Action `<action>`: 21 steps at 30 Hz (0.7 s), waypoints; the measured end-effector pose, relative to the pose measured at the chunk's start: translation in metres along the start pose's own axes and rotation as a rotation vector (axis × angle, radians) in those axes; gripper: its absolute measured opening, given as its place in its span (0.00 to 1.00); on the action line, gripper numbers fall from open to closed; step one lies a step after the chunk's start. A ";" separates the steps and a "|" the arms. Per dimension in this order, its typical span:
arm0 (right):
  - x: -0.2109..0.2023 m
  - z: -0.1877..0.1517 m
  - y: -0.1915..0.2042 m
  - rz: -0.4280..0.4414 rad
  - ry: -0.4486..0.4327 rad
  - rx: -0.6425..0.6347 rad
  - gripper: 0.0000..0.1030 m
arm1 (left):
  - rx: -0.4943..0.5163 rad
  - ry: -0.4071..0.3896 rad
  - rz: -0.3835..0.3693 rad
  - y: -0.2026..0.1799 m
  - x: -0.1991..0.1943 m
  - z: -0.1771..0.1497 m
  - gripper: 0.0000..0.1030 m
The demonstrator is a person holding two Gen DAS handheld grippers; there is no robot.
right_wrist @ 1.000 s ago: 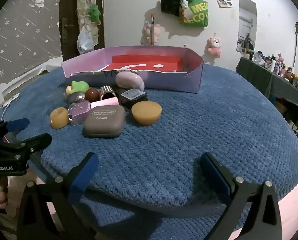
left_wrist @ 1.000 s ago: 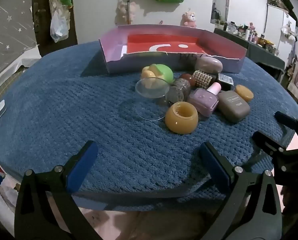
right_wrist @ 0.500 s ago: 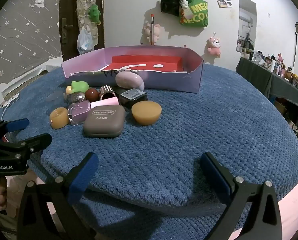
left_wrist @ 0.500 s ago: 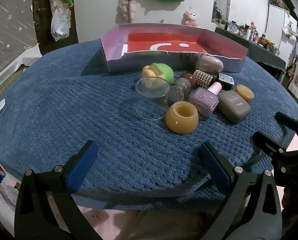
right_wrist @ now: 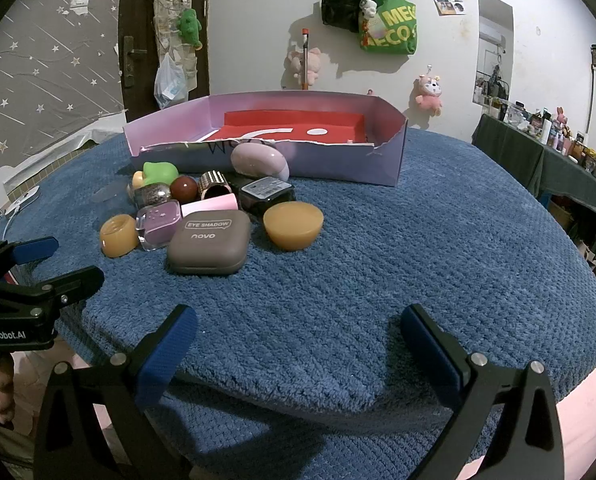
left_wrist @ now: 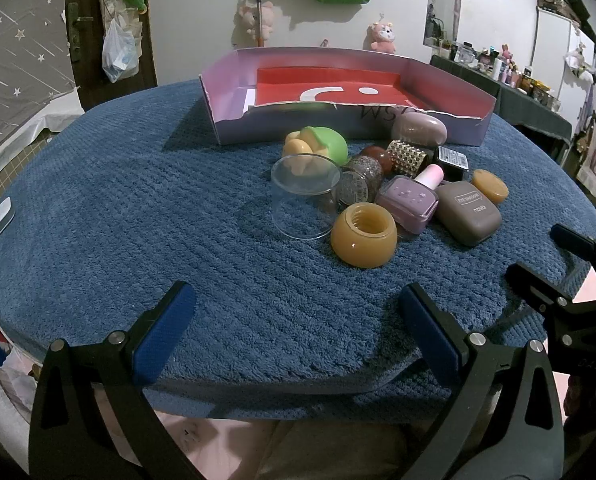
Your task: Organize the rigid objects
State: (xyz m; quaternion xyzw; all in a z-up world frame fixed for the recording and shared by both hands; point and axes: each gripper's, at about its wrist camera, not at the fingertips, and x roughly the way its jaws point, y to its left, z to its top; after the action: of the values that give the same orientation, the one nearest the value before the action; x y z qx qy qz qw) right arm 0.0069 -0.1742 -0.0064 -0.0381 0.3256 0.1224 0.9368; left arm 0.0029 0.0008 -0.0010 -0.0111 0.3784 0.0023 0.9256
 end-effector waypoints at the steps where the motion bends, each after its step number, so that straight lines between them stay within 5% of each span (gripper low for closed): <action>1: 0.000 0.000 0.000 0.000 0.000 0.000 1.00 | 0.000 0.000 0.000 0.000 0.000 0.000 1.00; 21: 0.000 0.004 0.002 0.003 0.010 -0.002 1.00 | 0.002 -0.001 0.000 -0.001 -0.002 0.001 1.00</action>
State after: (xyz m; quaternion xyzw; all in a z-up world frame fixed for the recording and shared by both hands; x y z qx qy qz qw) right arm 0.0084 -0.1720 -0.0033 -0.0393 0.3299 0.1240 0.9350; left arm 0.0022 0.0003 0.0007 -0.0102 0.3782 0.0021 0.9257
